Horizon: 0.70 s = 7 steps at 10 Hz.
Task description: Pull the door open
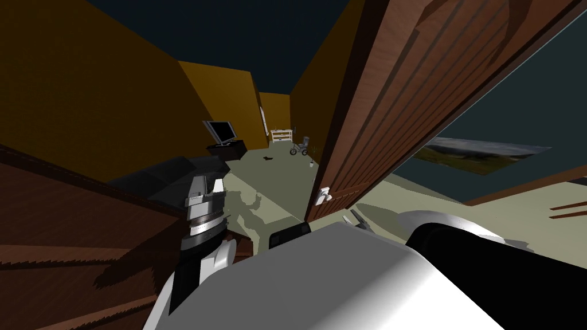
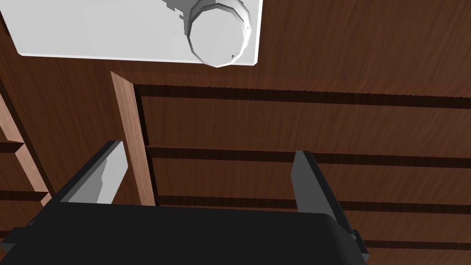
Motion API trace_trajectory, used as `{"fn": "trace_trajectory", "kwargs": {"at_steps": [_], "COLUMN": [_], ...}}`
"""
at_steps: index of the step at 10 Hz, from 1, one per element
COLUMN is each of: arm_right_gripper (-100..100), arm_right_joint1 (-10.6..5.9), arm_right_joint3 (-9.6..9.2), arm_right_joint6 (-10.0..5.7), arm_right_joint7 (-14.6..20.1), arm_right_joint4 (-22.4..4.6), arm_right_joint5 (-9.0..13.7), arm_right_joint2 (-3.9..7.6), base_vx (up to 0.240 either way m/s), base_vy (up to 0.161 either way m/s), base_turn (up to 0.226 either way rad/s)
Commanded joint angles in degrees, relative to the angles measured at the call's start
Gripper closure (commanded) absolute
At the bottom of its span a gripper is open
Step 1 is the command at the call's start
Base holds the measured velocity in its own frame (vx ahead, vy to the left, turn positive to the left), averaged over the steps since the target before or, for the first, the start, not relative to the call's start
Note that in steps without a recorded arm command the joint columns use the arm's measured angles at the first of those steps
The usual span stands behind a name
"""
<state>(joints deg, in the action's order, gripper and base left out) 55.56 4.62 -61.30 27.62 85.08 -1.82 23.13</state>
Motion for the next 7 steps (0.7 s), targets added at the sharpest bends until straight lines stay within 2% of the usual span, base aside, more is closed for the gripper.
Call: {"fn": "trace_trajectory", "kwargs": {"at_steps": [1, 7], "arm_right_gripper": [-100, -100], "arm_right_joint1": [0.03, 0.03], "arm_right_joint3": [-0.01, -0.01], "arm_right_joint6": [-0.02, -0.02], "arm_right_joint7": [-0.08, -0.08], "arm_right_joint4": [-0.02, -0.02], "arm_right_joint5": [0.0, 0.0], "arm_right_joint2": [-0.11, -0.11], "base_vx": [0.013, 0.0], "base_vy": [0.025, 0.001], "base_turn": [0.01, 0.004]}}
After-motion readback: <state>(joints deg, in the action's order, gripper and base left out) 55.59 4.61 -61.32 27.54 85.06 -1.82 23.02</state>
